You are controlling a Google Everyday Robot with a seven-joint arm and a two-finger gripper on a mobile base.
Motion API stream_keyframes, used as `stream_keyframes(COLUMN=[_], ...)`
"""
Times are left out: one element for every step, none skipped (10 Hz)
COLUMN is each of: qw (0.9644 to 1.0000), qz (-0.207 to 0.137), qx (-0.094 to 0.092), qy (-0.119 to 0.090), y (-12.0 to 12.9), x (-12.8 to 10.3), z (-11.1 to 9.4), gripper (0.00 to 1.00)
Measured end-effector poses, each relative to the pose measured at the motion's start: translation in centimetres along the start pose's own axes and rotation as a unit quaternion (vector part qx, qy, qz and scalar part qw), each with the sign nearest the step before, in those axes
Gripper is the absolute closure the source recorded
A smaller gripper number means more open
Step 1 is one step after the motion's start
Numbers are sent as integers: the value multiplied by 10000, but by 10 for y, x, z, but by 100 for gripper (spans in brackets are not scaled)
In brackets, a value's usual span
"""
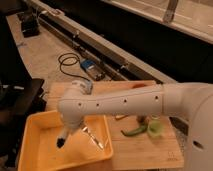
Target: Place brush in red bowl
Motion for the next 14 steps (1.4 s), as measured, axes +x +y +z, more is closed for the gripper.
stream_keyframes(qw=[9995, 9983, 9969, 9954, 9927, 9903, 9882, 9858, 9852, 9856, 9855, 9855, 9857, 9857], qz=[113, 232, 411, 573, 822, 1027, 1182, 1347, 1396, 1379, 1394, 1390, 1382, 1382], qx=[-17, -54, -49, -41, -40, -19, -13, -14, 20, 24, 17, 20, 21, 22], qy=[308, 527, 665, 766, 883, 939, 979, 1005, 992, 976, 971, 977, 962, 962], y=[3, 10, 19, 28, 42, 51, 59, 66, 66, 65, 68, 68, 67, 67], x=[7, 18, 33, 49, 73, 94, 113, 140, 168, 181, 193, 194, 193, 193], z=[-27, -44, -57, -64, -75, -82, -88, -93, -98, -98, -99, -99, -99, -99], gripper=[100, 100, 100, 100, 100, 100, 100, 100, 100, 100, 100, 100, 100, 100])
